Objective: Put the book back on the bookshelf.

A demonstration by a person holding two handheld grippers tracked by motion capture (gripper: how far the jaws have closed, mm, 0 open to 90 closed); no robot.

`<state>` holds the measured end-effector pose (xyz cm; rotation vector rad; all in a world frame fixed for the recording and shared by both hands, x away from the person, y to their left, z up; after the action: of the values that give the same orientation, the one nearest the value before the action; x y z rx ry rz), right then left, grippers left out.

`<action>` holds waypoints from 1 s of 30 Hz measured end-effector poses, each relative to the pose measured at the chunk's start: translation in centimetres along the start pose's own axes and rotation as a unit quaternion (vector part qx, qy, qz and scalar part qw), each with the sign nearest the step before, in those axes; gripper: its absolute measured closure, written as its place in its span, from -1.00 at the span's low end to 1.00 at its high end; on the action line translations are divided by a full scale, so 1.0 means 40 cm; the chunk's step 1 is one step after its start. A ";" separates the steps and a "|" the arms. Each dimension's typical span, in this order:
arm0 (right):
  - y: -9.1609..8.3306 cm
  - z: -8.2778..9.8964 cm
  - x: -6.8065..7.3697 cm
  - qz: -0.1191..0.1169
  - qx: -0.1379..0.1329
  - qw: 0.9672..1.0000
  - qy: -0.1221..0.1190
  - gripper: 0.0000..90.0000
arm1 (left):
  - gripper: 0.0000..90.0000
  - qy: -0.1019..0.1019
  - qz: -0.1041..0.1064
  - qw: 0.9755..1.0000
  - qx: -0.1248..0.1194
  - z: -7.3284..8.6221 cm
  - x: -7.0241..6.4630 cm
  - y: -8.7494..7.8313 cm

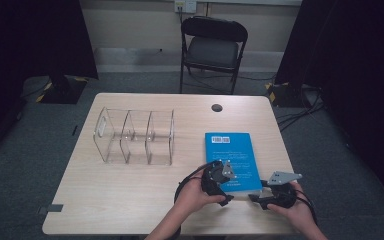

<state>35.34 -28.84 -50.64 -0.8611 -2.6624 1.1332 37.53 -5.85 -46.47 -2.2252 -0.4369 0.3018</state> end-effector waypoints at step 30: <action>-0.012 -0.032 -0.001 0.016 -0.026 1.000 0.006 -0.22 | -0.67 0.037 -0.027 0.999 0.008 -0.034 -0.005 0.066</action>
<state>35.56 -28.33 -49.38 -0.9186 -2.6891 1.0677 38.38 -8.46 -47.66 -2.1964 -0.4522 0.1926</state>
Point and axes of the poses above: each handheld gripper's, and its own axes: y roughly forward along the jaws, z roughly out of its underside, x roughly to its left, the point moved 2 cm from there along y, roughly forward along the jaws, and after that the axes turned 9 degrees about -y, right-handed, at the moved point
